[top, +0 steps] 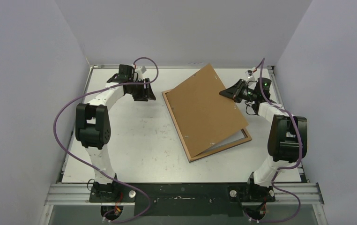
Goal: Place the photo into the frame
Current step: Place the photo frame item in the photo frame.
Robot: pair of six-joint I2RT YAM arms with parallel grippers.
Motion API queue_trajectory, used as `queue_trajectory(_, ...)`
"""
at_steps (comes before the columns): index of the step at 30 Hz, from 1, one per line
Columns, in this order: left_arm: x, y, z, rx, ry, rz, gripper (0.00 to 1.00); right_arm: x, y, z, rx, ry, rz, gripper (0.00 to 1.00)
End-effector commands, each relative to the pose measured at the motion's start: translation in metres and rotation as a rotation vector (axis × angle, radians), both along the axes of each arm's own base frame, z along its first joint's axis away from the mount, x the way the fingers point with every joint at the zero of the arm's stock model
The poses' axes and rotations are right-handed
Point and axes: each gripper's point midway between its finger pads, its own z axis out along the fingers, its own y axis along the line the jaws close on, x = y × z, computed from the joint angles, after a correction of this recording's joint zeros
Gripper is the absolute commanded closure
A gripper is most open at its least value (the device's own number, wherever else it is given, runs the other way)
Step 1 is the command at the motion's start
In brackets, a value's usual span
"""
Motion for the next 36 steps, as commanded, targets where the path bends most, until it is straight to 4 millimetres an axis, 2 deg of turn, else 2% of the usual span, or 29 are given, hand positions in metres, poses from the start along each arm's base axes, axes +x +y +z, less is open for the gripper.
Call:
queue_trajectory(1,0.005,-0.003,0.029,-0.019,-0.098,-0.018,0.49,0.007,0.001,0.018,-0.009,-0.123,0.016,0.95)
queue_trajectory(13,0.001,-0.007,0.028,-0.023,-0.09,-0.027,0.5,0.008,-0.001,0.021,-0.007,-0.182,-0.009,0.95)
queue_trajectory(24,0.0,-0.009,0.028,-0.026,-0.086,-0.032,0.5,0.012,0.004,0.034,0.057,-0.251,0.018,0.95)
queue_trajectory(33,-0.004,-0.01,0.022,-0.023,-0.076,-0.036,0.5,0.008,0.002,0.013,0.045,-0.189,-0.017,0.94)
queue_trajectory(36,-0.007,-0.013,0.017,-0.02,-0.067,-0.045,0.5,0.005,0.002,0.002,0.003,-0.163,-0.025,0.88)
